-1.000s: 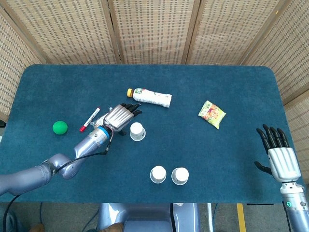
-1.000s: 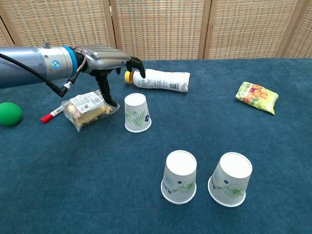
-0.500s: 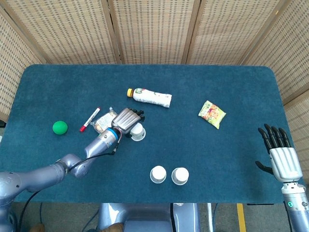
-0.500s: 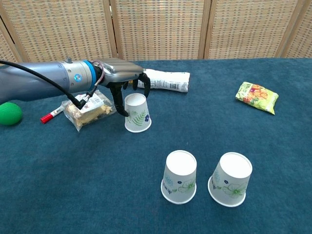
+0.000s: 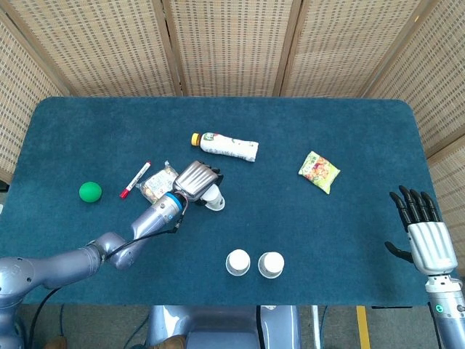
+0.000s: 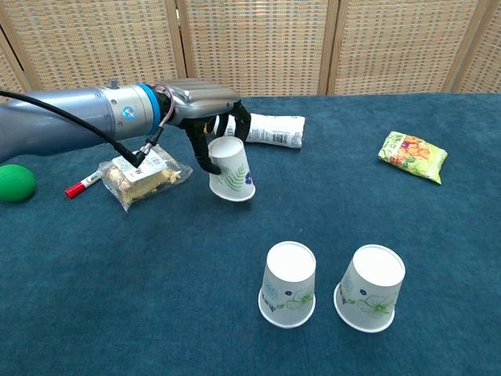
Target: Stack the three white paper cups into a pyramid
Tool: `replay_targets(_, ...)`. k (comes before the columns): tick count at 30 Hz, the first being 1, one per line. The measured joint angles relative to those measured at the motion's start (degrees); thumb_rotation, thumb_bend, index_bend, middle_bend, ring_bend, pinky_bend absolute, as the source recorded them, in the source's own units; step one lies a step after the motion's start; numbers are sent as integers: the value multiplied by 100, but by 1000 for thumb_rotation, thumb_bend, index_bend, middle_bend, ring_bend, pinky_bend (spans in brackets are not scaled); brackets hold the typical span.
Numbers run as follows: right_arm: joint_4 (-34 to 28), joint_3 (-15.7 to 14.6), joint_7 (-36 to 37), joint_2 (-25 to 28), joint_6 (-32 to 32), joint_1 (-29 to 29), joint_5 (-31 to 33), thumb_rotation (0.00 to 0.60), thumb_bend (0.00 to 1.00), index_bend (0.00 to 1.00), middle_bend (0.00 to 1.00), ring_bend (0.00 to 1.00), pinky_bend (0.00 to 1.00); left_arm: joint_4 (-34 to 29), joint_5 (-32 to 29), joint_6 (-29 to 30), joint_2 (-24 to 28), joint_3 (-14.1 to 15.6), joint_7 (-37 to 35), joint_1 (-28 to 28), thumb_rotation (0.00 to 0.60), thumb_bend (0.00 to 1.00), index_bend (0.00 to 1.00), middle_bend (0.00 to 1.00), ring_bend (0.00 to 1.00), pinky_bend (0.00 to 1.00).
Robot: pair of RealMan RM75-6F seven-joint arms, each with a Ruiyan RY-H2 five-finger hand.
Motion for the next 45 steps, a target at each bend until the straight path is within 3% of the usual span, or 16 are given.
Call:
replay_targets(4, -21, 30, 13, 21, 26, -24, 19, 600, 0, 61, 0, 0, 0, -543, 152, 151, 296, -47, -32, 6, 600, 200, 508, 380, 426, 393)
replay_targets(11, -36, 70, -7, 25, 41, -41, 28, 600, 0, 63, 0, 0, 0, -2147, 566, 373, 1039, -125, 8, -25, 600, 190, 507, 380, 426, 393)
replay_targets(17, -34, 76, -21, 21, 39, -51, 19, 600, 0, 64, 0, 0, 0, -3098, 978, 360, 1383, 38, 226, -125, 600, 187, 506, 380, 426, 393)
replay_targets(23, -20, 81, -47, 22, 47, -62, 2, 600, 0, 67, 0, 0, 0, -3105, 1037, 350, 1103, 213, 497, -243, 600, 184, 503, 379, 426, 393)
replay_targets(41, 0, 137, 63, 58, 84, -99, 23, 600, 0, 67, 0, 0, 0, -2904, 507, 334, 495, 312, 1209, -608, 600, 171, 483, 363, 420, 377)
replay_targets(43, -2, 140, 73, 64, 91, -105, 22, 600, 0, 67, 0, 0, 0, -2894, 487, 340, 468, 326, 1263, -630, 600, 153, 450, 308, 360, 342)
replay_targets(45, 1, 142, 90, 72, 96, -112, 21, 600, 0, 68, 0, 0, 0, -2894, 465, 353, 448, 353, 1348, -651, 600, 87, 302, 141, 178, 249)
